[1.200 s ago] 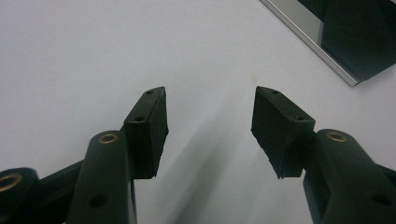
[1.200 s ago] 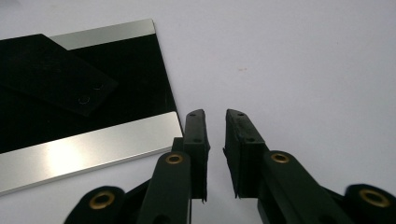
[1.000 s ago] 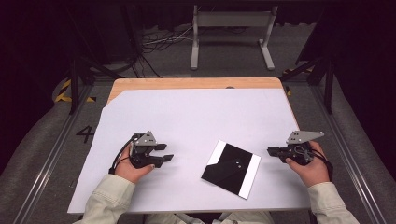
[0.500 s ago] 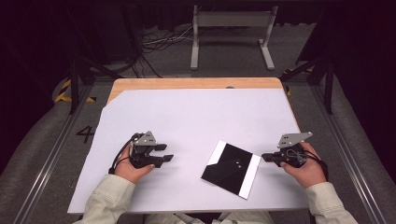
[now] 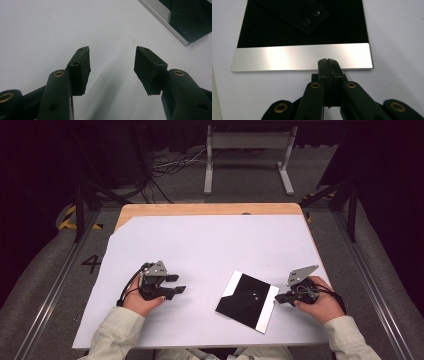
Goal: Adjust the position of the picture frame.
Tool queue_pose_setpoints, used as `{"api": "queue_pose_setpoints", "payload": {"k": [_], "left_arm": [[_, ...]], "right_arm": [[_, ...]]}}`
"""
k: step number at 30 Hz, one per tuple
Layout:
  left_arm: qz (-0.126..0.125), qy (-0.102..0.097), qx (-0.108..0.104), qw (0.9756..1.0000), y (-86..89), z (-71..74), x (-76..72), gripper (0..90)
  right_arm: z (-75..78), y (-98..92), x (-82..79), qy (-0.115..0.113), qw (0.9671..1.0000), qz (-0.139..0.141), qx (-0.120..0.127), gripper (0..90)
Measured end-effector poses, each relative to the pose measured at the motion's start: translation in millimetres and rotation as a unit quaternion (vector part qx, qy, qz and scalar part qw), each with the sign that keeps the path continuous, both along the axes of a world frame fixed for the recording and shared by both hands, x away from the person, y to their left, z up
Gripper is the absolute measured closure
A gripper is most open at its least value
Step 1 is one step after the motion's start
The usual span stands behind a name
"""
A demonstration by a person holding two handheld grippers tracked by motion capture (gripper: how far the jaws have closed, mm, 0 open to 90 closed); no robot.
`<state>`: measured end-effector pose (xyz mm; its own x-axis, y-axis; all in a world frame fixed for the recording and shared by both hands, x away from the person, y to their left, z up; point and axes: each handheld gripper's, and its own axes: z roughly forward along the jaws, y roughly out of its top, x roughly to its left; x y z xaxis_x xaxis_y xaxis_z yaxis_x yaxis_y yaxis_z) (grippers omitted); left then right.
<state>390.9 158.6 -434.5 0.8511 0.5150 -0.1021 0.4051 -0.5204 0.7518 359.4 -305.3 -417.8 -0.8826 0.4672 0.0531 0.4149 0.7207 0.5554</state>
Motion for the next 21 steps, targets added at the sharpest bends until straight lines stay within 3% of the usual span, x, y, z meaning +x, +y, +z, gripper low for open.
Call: {"api": "queue_pose_setpoints", "payload": {"k": [7, 15, 21], "left_arm": [[0.0, 0.003, -0.001, 1.0, -0.7, -1.2, 0.1, 47.4], [-0.004, 0.004, 0.006, 1.0, -4.6, -2.6, 0.0, 47.2], [-0.003, 0.005, 0.006, 1.0, -4.0, -3.4, 0.4, 47.0]], "right_arm": [[-3.9, 4.1, 1.2, 0.014, 0.9998, 0.013, -0.007, 90.0], [-4.7, 6.8, 3.9, -0.016, 0.9998, -0.002, -0.007, 90.0], [-8.6, 19.7, 10.4, -0.048, 0.9986, -0.021, 0.0, 90.0]]}}
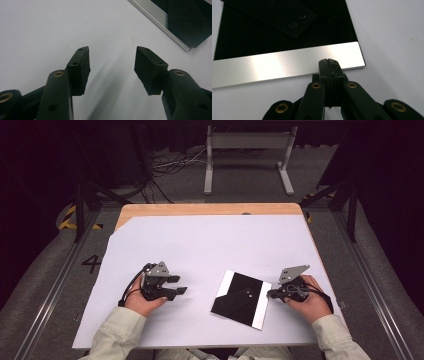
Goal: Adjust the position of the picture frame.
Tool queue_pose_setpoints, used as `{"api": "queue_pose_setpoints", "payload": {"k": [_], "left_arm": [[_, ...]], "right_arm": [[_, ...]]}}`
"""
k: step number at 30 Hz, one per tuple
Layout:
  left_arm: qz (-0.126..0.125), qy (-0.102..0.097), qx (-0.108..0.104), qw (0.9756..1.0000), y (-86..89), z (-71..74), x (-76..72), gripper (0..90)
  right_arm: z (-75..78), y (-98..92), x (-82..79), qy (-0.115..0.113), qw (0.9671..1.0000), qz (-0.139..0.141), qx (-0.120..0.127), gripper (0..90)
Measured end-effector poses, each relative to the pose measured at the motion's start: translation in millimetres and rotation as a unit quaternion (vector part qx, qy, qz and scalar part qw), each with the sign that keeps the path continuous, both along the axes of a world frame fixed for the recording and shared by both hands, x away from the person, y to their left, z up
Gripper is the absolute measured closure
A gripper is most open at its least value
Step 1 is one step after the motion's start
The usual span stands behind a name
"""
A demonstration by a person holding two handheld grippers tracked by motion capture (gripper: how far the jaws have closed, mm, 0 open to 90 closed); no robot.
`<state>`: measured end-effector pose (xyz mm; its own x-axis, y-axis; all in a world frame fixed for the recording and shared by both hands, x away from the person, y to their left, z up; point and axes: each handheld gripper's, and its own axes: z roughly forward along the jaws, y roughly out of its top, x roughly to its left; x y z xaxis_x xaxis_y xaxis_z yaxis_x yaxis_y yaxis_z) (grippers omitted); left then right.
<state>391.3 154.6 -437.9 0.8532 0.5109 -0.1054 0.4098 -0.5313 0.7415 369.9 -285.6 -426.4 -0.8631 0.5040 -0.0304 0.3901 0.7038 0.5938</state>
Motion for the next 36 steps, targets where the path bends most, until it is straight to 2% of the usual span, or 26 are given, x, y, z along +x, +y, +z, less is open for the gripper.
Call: {"api": "queue_pose_setpoints", "payload": {"k": [2, 4, 16, 25, 36], "left_arm": [[0.0, 0.0, 0.0, 1.0, 0.1, 0.2, -0.1, 47.0], [-0.001, -0.002, 0.001, 1.0, 0.4, 0.8, 0.0, 46.9], [-0.001, 0.0, 0.001, 1.0, -0.7, -0.7, 0.5, 46.6], [-0.006, 0.001, -0.001, 1.0, -4.9, -0.2, 2.6, 46.3], [-0.009, 0.005, 0.0, 0.9999, -6.9, -1.8, 3.0, 46.3]], "right_arm": [[-0.4, 2.3, 1.3, -0.005, 1.0, -0.002, 0.0, 90.0], [-1.9, 9.3, 5.7, -0.019, 0.9998, -0.007, 0.0, 90.0], [-7.7, 28.4, 19.6, -0.049, 0.9984, -0.026, 0.017, 90.0], [-11.6, 32.2, 28.4, -0.049, 0.9976, -0.031, 0.037, 90.0], [-12.4, 38.0, 30.0, -0.055, 0.9973, -0.03, 0.037, 90.0]]}}
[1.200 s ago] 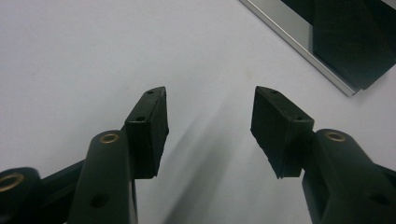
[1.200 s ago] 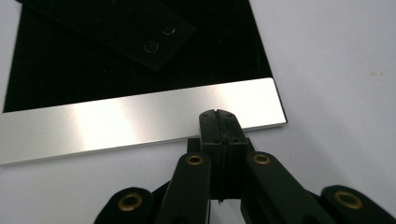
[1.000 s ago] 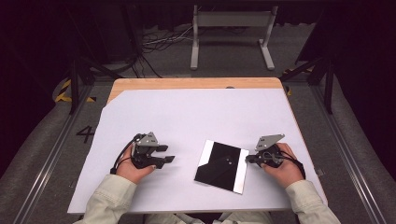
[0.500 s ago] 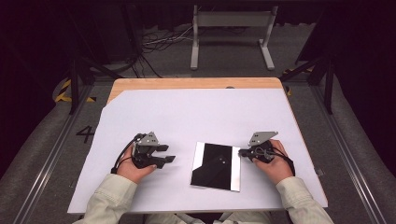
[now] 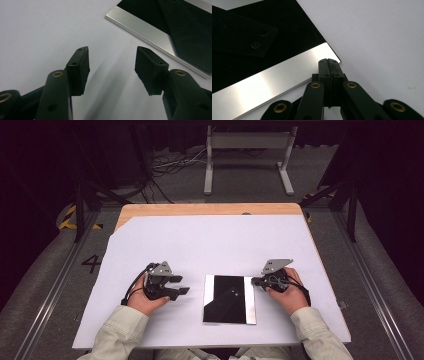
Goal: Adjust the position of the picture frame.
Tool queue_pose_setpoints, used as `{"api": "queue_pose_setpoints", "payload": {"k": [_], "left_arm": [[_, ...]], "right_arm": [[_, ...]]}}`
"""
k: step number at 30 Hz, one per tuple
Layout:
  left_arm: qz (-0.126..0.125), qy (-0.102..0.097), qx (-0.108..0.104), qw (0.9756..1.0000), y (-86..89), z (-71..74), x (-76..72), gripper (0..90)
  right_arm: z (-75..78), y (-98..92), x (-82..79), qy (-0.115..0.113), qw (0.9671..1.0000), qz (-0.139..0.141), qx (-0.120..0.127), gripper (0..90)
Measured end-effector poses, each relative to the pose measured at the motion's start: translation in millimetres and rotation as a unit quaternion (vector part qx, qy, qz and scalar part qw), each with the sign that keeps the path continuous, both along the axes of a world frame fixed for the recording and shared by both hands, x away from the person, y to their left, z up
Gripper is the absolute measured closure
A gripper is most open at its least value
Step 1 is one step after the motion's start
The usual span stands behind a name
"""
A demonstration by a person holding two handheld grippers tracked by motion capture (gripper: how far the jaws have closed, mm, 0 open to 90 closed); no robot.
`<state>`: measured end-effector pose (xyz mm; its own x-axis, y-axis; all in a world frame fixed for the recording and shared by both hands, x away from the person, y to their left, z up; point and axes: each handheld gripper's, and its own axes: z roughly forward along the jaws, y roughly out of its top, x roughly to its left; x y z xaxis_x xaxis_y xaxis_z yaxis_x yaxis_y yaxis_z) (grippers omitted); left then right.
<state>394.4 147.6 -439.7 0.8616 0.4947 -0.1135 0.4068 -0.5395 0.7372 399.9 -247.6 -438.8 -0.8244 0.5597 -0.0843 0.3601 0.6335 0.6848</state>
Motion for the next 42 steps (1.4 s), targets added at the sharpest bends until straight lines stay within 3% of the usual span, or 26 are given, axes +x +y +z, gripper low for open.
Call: {"api": "queue_pose_setpoints", "payload": {"k": [4, 12, 24, 28, 31, 36, 42], "left_arm": [[0.002, -0.002, -0.003, 1.0, 1.4, 0.2, 0.8, 46.3], [0.002, 0.0, -0.005, 1.0, 1.9, 0.2, 1.4, 46.3], [0.001, 0.002, -0.006, 1.0, 1.6, -0.5, 2.6, 46.3], [0.001, 0.002, -0.007, 1.0, 1.9, -0.3, 2.8, 46.3], [0.001, 0.004, -0.007, 1.0, 1.5, -0.4, 2.6, 46.4], [0.002, 0.004, -0.006, 1.0, 1.5, -0.8, 3.0, 46.4], [0.003, 0.003, -0.006, 1.0, 1.6, -0.2, 2.8, 46.4]], "right_arm": [[4.9, 2.6, -3.6, 0.004, 0.9999, 0.01, 0.003, 90.0], [27.5, 6.1, -25.1, 0.008, 0.9981, 0.061, 0.0, 90.0], [36.2, 15.6, -43.2, 0.046, 0.99, 0.129, -0.034, 90.0], [35.0, 19.9, -49.1, 0.074, 0.9848, 0.151, -0.043, 90.0], [31.5, 23.5, -52.4, 0.1, 0.9788, 0.171, -0.052, 90.0], [27.7, 29.0, -57.9, 0.124, 0.9706, 0.195, -0.067, 90.0], [25.2, 31.9, -61.3, 0.144, 0.9635, 0.214, -0.074, 90.0]]}}
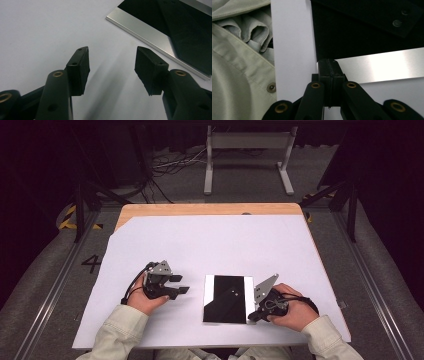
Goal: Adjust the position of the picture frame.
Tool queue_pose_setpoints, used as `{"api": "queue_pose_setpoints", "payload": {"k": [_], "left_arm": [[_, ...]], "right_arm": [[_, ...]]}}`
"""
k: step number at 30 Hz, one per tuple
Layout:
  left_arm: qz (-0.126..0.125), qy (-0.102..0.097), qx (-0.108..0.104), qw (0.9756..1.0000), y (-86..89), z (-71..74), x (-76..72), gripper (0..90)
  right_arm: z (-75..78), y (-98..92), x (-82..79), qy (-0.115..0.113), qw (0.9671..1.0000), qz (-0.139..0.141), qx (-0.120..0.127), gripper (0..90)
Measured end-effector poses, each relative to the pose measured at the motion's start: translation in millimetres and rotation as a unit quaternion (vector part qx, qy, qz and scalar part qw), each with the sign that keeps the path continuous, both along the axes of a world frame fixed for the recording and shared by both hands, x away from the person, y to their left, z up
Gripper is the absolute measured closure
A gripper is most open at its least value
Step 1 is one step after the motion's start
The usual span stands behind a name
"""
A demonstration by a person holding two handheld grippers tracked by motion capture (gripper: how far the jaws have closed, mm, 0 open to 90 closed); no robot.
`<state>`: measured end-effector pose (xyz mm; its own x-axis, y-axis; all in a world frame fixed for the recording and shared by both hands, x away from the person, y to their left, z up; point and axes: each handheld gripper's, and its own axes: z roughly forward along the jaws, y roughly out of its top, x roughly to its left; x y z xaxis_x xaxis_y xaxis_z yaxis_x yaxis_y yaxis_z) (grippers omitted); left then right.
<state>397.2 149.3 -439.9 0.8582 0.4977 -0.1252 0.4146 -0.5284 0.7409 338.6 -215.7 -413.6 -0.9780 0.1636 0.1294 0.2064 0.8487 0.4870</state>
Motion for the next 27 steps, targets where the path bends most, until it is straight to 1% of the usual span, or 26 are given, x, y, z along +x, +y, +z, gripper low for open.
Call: {"api": "queue_pose_setpoints", "payload": {"k": [2, 3, 5, 6, 11, 14, 16, 17, 18, 19, 20, 21, 23, 24, 25, 27], "left_arm": [[-0.001, 0.001, 0.001, 1.0, 0.1, -0.1, 0.2, 46.4], [0.0, 0.001, 0.001, 1.0, 0.1, -0.3, 0.2, 46.4], [0.001, 0.001, 0.001, 1.0, 0.0, -0.5, 0.3, 46.4], [0.001, 0.002, 0.001, 1.0, -0.1, -0.4, 0.2, 46.4], [0.001, 0.002, 0.002, 1.0, 0.3, -0.2, 0.2, 46.3], [0.002, 0.001, 0.002, 1.0, 0.3, 0.1, 0.1, 46.2], [0.002, -0.001, 0.003, 1.0, 0.4, 0.7, -0.2, 46.1], [0.001, 0.0, 0.002, 1.0, 0.4, 0.8, -0.4, 46.1], [0.002, 0.003, -0.001, 1.0, 0.5, 0.6, -0.6, 46.0], [0.002, 0.003, -0.001, 1.0, 0.5, 0.6, -0.6, 46.0], [0.002, 0.003, -0.001, 1.0, 0.9, 0.4, -0.4, 46.0], [0.002, 0.003, 0.0, 1.0, 1.1, 0.2, -0.4, 46.0], [0.003, 0.003, -0.001, 1.0, 2.1, 0.6, -0.4, 46.0], [0.003, 0.001, -0.003, 1.0, 2.7, 0.8, 0.1, 46.0], [0.003, 0.001, -0.003, 1.0, 3.5, 0.9, 0.6, 46.0], [0.006, 0.003, -0.004, 1.0, 3.7, 0.4, 0.7, 46.0]], "right_arm": [[-0.2, 0.3, -0.5, 0.002, 1.0, 0.002, -0.001, 90.0], [-0.6, 1.1, -1.7, 0.011, 0.9999, 0.008, -0.004, 90.0], [-2.3, 2.5, -2.7, 0.019, 0.9997, 0.017, -0.004, 90.0], [-3.9, 4.2, -4.1, 0.026, 0.9994, 0.02, -0.012, 90.0], [-6.4, 6.3, -4.3, 0.031, 0.9991, 0.024, -0.014, 90.0], [-5.7, 7.9, -4.6, 0.028, 0.9991, 0.025, -0.021, 90.0], [-5.5, 8.1, -3.9, 0.029, 0.9991, 0.022, -0.022, 90.0], [-5.2, 7.5, -3.2, 0.028, 0.9993, 0.019, -0.017, 90.0], [-2.7, 5.6, -2.2, -0.006, 0.9999, 0.006, -0.013, 90.0], [1.2, 1.4, 1.7, -0.055, 0.9974, -0.024, -0.041, 90.0], [1.2, 1.4, 1.7, -0.055, 0.9974, -0.024, -0.041, 90.0], [0.5, -2.0, 5.6, -0.059, 0.9966, -0.03, -0.049, 90.0], [-2.7, -9.1, 8.8, -0.044, 0.9979, -0.038, -0.029, 90.0], [-3.3, -11.3, 7.7, -0.037, 0.9981, -0.037, -0.031, 90.0], [-3.8, -11.4, 7.0, -0.036, 0.9985, -0.029, -0.029, 90.0], [-2.4, -8.9, 3.7, -0.025, 0.9994, -0.015, -0.021, 90.0]]}}
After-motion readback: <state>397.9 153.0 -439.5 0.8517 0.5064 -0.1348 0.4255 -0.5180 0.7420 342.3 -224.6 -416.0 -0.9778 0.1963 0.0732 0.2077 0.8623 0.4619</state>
